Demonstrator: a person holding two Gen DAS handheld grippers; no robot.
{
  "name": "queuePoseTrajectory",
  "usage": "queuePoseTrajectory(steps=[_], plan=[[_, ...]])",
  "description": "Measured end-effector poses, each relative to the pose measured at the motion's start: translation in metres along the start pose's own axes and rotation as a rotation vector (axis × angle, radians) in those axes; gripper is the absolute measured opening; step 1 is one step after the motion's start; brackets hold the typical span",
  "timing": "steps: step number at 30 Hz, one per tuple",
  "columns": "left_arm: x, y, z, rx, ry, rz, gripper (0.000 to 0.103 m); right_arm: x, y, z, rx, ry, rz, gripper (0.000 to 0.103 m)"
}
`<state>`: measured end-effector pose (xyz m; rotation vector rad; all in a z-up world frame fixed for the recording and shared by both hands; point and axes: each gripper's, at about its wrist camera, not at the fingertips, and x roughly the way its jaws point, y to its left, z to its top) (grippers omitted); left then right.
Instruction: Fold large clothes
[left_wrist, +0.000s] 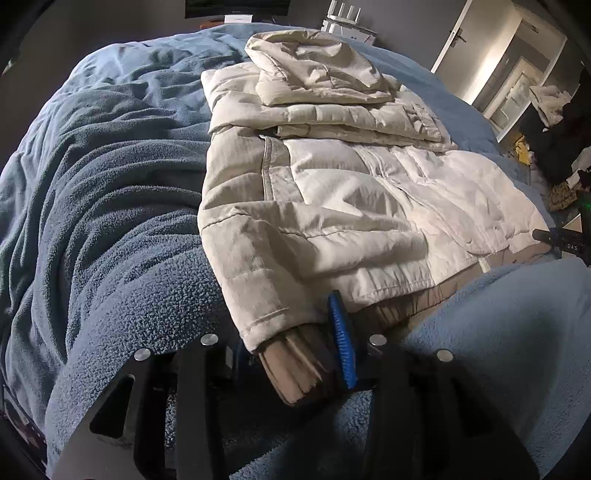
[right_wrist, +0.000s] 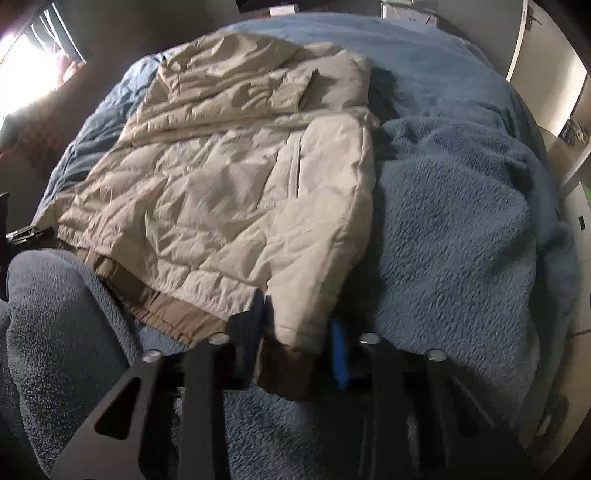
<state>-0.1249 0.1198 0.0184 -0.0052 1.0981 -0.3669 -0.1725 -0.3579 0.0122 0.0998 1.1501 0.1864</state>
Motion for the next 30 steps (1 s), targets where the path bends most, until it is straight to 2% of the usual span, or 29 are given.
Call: queuePoseTrajectory(steps=[4, 9, 15, 22, 26, 30], plan=[[-0.010, 0.007, 0.001, -0.031, -0.042, -0.065, 0.018, -0.014, 0.013, 0.006, -0.081, -0.093, -0.030, 0.012], [-0.021, -0.005, 0.017, 0.019, -0.093, -0.060, 0.014, -0.031, 0.021, 0.031, -0.117, -0.182, -0.037, 0.010], [-0.046, -0.003, 0.062, 0.044, -0.192, -0.071, 0.012, -0.052, 0.026, 0.079, -0.146, -0.286, -0.036, 0.010], [-0.062, 0.020, 0.133, 0.004, -0.297, -0.094, 0.012, -0.069, 0.008, 0.151, -0.072, -0.380, -0.012, 0.010], [-0.058, 0.034, 0.183, -0.018, -0.314, -0.090, 0.011, -0.066, -0.006, 0.197, -0.022, -0.413, 0.004, 0.010], [-0.042, 0.044, 0.236, -0.034, -0.306, -0.067, 0.011, -0.045, -0.024, 0.251, 0.040, -0.412, 0.021, 0.010]])
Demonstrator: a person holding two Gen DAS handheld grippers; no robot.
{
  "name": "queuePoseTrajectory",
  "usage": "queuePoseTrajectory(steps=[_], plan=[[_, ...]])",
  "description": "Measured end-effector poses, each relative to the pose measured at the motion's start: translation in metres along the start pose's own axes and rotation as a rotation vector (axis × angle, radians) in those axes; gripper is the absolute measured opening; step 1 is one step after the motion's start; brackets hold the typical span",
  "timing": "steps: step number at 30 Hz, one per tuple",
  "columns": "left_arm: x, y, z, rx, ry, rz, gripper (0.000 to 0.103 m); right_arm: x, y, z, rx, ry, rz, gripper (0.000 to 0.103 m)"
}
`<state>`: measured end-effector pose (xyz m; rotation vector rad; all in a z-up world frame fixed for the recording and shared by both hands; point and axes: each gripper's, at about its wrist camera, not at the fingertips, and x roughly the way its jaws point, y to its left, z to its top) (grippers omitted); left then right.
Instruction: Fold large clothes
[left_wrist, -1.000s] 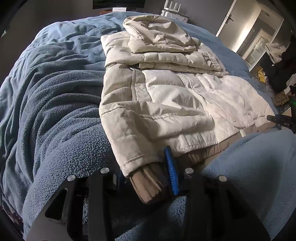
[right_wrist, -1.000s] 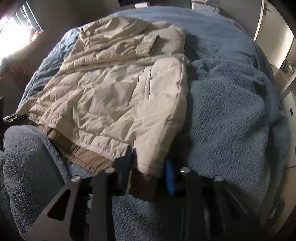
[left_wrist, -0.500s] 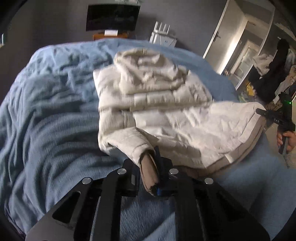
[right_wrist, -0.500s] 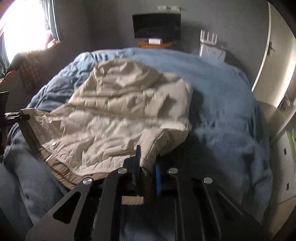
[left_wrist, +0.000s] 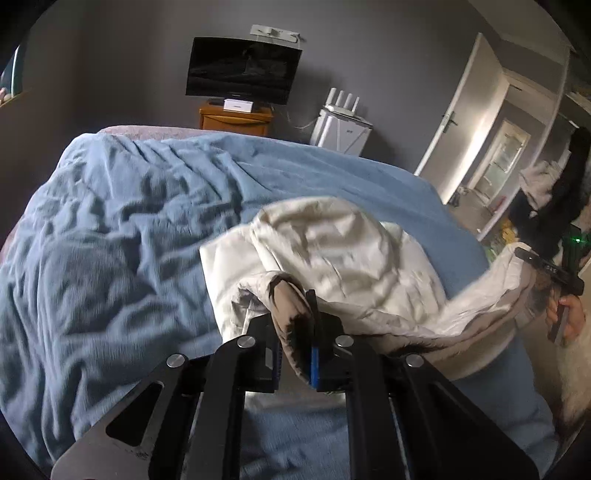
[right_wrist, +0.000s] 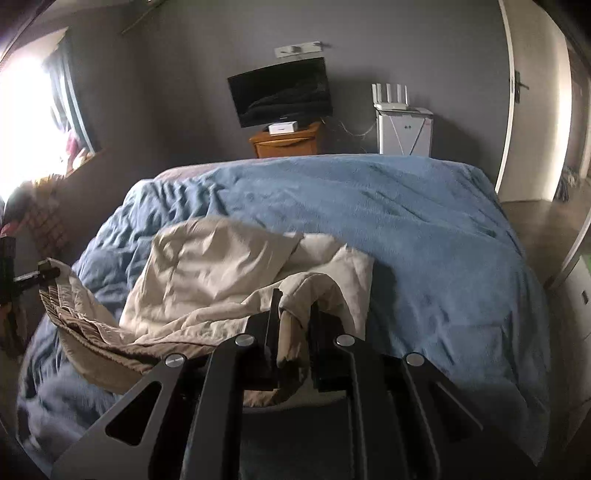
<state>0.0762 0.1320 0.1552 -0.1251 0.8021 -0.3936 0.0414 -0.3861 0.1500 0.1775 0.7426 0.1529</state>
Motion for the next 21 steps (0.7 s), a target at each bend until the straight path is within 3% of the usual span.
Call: queuePoseTrajectory(steps=[10, 16, 21], plan=[[0.131, 0.059, 0.070, -0.133, 0.117, 0.074, 0.011, 0.137, -0.032, 0.062, 0.080, 0.069, -0.065, 0.010], [0.202, 0.077, 0.076, -0.135, 0.224, 0.146, 0.014, 0.223, -0.055, 0.058, 0.131, 0.157, -0.108, 0.010], [0.228, 0.090, 0.074, -0.183, 0.252, 0.129, 0.015, 0.263, -0.076, 0.048, 0.213, 0.192, -0.075, 0.010]])
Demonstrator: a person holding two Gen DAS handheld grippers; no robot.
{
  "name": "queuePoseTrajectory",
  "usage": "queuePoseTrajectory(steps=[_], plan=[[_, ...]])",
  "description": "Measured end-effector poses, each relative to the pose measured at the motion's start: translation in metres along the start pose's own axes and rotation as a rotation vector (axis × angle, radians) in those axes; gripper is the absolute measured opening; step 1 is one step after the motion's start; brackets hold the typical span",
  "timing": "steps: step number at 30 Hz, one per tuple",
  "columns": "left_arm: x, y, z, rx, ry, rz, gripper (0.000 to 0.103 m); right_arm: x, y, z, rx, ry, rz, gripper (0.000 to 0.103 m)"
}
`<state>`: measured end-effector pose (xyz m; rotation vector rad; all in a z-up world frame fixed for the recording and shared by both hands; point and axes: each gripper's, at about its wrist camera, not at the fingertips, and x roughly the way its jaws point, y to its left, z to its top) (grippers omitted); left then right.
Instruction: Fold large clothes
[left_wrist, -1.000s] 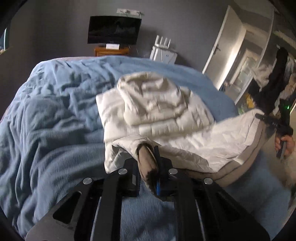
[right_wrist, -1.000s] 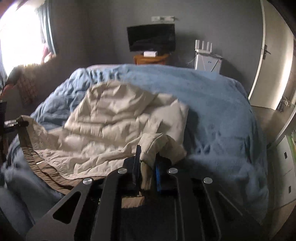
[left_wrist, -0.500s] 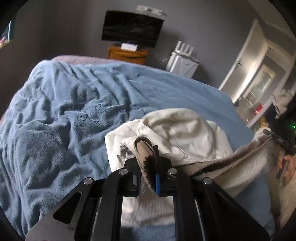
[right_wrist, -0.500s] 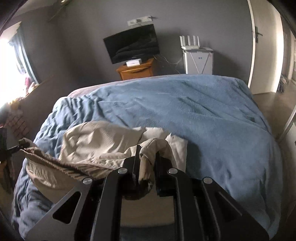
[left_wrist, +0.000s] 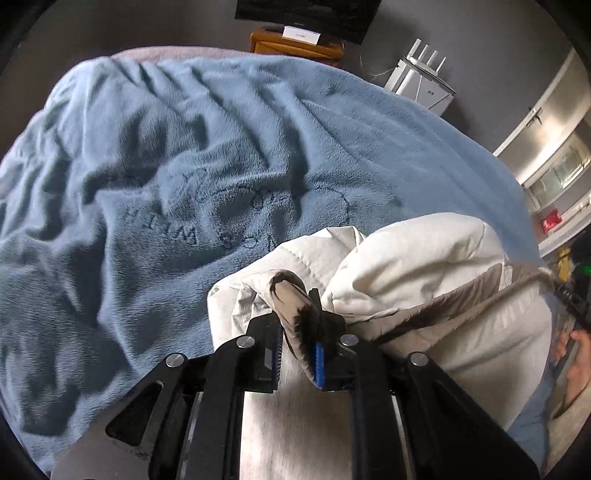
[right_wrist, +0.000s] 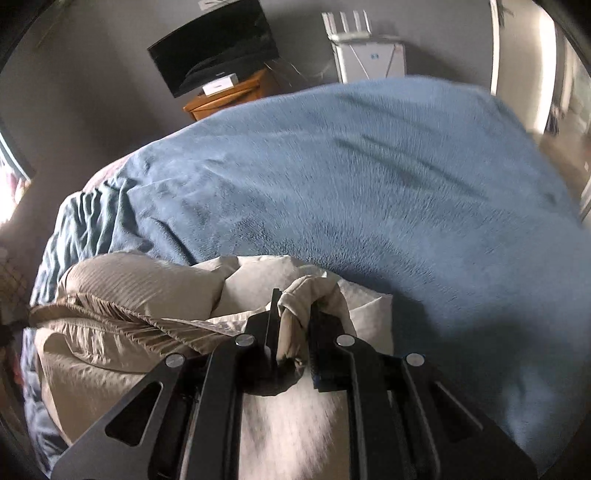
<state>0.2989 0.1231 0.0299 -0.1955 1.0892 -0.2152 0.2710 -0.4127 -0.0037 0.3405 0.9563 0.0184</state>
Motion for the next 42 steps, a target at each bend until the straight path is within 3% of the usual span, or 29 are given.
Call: queuePoseTrajectory(steps=[5, 8, 10, 12, 15, 19, 25, 32, 38, 42], plan=[[0.005, -0.001, -0.004, -0.011, 0.002, -0.002, 0.016, 0.016, -0.007, -0.004, 0.026, 0.033, 0.021, 0.010], [-0.003, 0.001, -0.008, -0.053, -0.005, -0.053, 0.030, 0.009, -0.006, -0.006, 0.035, 0.028, 0.028, 0.015], [-0.016, 0.000, -0.012, -0.078, -0.028, -0.117, 0.067, -0.001, -0.007, -0.008, 0.056, 0.016, 0.051, 0.022], [-0.036, -0.009, -0.019, -0.053, -0.090, -0.113, 0.092, -0.018, -0.005, -0.014, 0.073, -0.003, 0.080, 0.046], [-0.058, -0.025, -0.032, -0.021, -0.141, -0.143, 0.092, -0.048, 0.007, -0.028, 0.041, -0.084, 0.047, 0.080], [-0.083, -0.057, -0.071, 0.038, -0.210, -0.142, 0.096, -0.090, 0.032, -0.066, -0.040, -0.183, 0.036, 0.083], [-0.083, -0.102, -0.158, 0.153, -0.266, -0.059, 0.096, -0.109, 0.085, -0.156, -0.241, -0.189, -0.002, 0.088], [-0.068, -0.105, -0.218, 0.122, -0.293, -0.005, 0.096, -0.108, 0.119, -0.222, -0.407, -0.202, -0.033, 0.089], [-0.040, -0.123, -0.222, 0.219, -0.280, 0.076, 0.096, -0.077, 0.121, -0.231, -0.377, -0.144, -0.042, 0.089], [-0.027, -0.125, -0.203, 0.220, -0.281, 0.094, 0.098, -0.061, 0.121, -0.214, -0.346, -0.135, -0.031, 0.094]])
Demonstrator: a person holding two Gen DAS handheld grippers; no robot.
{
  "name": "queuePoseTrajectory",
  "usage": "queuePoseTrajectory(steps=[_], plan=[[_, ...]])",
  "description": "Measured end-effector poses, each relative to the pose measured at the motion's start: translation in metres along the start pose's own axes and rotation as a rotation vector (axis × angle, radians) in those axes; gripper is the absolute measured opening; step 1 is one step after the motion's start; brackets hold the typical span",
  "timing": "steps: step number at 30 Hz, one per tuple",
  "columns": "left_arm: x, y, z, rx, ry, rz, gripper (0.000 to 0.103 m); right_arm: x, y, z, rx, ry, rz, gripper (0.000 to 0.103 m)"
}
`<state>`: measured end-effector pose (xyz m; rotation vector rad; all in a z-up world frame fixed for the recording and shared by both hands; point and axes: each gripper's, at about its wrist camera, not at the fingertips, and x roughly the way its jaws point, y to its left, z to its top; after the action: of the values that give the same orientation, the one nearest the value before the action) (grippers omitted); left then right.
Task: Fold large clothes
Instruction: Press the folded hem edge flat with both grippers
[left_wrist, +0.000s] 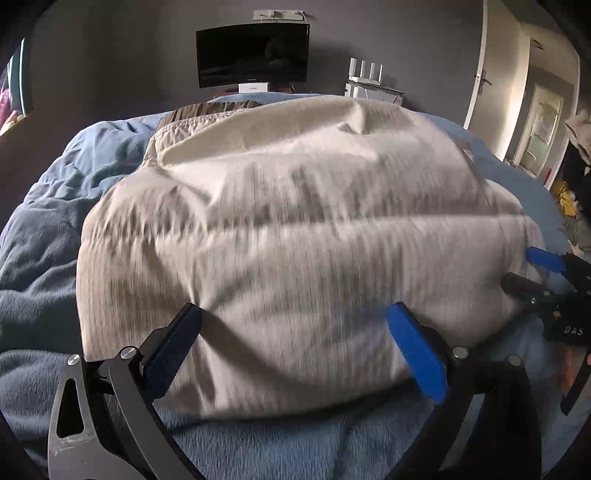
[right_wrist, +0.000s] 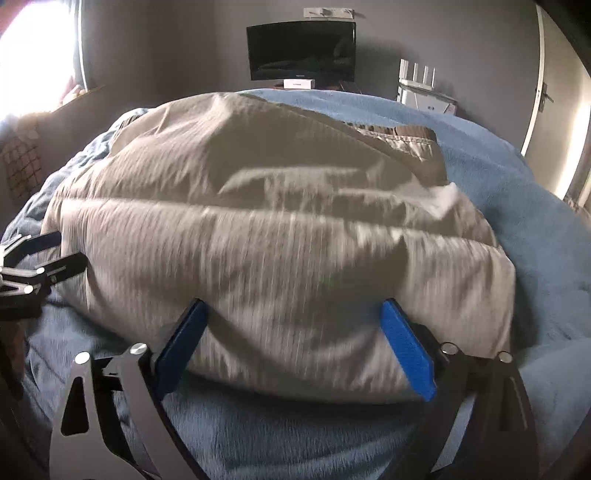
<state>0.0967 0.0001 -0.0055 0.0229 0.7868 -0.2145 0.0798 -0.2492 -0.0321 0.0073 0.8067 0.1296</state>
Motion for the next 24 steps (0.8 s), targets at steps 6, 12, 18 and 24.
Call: queuePoseTrajectory(steps=[6, 12, 18, 24], plan=[[0.031, 0.008, 0.051, 0.011, 0.030, -0.015, 0.098, 0.028, 0.003, 0.047, -0.034, -0.024, -0.003, 0.095], [0.077, 0.030, 0.100, -0.088, 0.128, -0.031, 0.098, 0.073, 0.000, 0.100, -0.011, 0.034, -0.003, 0.095], [0.111, 0.038, 0.139, -0.098, 0.210, 0.006, 0.098, 0.109, -0.001, 0.146, -0.001, 0.079, -0.020, 0.095], [0.137, 0.029, 0.150, -0.034, 0.268, 0.096, 0.098, 0.149, -0.017, 0.163, 0.077, 0.173, 0.016, 0.095]])
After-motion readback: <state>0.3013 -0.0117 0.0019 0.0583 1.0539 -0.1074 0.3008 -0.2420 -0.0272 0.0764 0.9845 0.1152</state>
